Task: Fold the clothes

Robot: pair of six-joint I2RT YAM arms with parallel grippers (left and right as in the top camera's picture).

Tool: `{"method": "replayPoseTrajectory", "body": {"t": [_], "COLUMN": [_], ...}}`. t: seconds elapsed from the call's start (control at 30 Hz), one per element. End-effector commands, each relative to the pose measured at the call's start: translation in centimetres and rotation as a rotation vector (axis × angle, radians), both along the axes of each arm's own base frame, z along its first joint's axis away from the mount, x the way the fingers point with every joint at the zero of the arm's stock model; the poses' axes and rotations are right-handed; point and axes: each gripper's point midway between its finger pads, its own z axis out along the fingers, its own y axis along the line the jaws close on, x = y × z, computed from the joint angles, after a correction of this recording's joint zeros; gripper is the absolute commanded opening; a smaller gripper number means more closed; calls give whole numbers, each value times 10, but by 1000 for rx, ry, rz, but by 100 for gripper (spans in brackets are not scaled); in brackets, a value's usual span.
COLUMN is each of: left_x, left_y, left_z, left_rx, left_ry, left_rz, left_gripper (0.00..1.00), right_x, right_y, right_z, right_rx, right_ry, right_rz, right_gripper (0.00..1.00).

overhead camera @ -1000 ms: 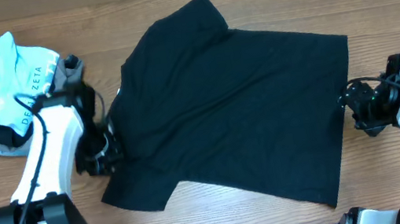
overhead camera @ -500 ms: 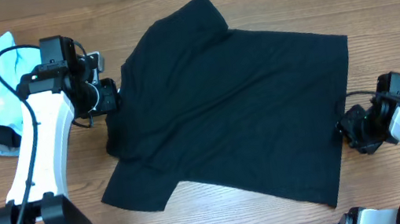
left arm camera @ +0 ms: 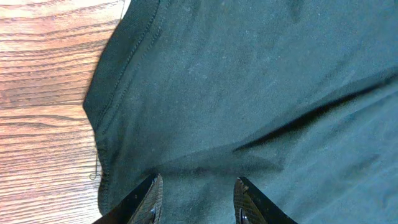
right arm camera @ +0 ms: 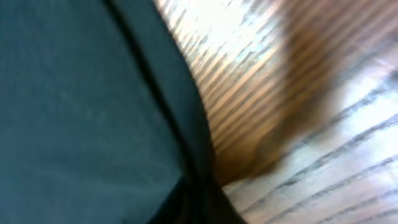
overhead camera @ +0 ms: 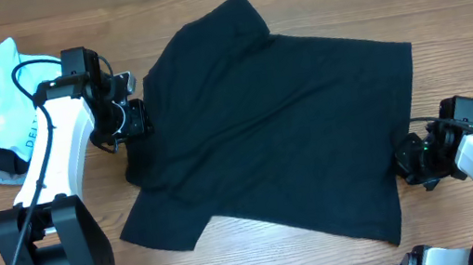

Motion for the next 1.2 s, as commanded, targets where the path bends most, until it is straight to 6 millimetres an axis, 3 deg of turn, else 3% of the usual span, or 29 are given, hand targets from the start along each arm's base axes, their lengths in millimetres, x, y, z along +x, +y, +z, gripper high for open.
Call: {"method": "replayPoseTrajectory", "body": {"t": [0.0,0.13,0.3,0.33,0.4,0.47,0.53,0.67,0.8,0.87,0.97,1.03,1.17], "left_x": [3,3,6,7,10,14,19,20,18,19,22,26,38], "left_y": [-2,-2,-4,-6,-12,-23,-34,-58,-65,-65,-49,-26,13], "left_z": [0,0,0,0,0,-2,-7,-35,-73,-91,-115,-124,-120], "left_rx": [-17,-18,-17,-18,-17,-17,-17,-12,-7,-4,61,150,224], "left_ry": [-6,-6,-19,-25,-39,-60,-83,-69,0,23,56,69,50], "left_rz": [-21,-21,-27,-31,-48,-76,-105,-166,-185,-184,-130,-38,111], "left_gripper": [42,42,45,45,47,47,47,28,10,7,4,4,4], "right_x": [-16,0,28,32,37,40,42,46,56,58,57,54,52], "right_y": [-32,-69,-90,-91,-91,-90,-88,-86,-68,-57,-43,-38,-28], "right_z": [-10,9,35,38,43,48,54,73,96,104,108,106,99], "right_rx": [-154,-236,-247,-244,-241,-230,-216,-196,-107,-53,10,23,16], "right_ry": [104,72,-22,-35,-51,-58,-57,-54,-114,-144,-156,-142,-125], "right_rz": [-116,-230,-281,-281,-276,-263,-258,-224,-120,-87,-55,-46,9], "right_gripper": [4,4,5,8,30,45,49,50,51,52,53,54,56]}}
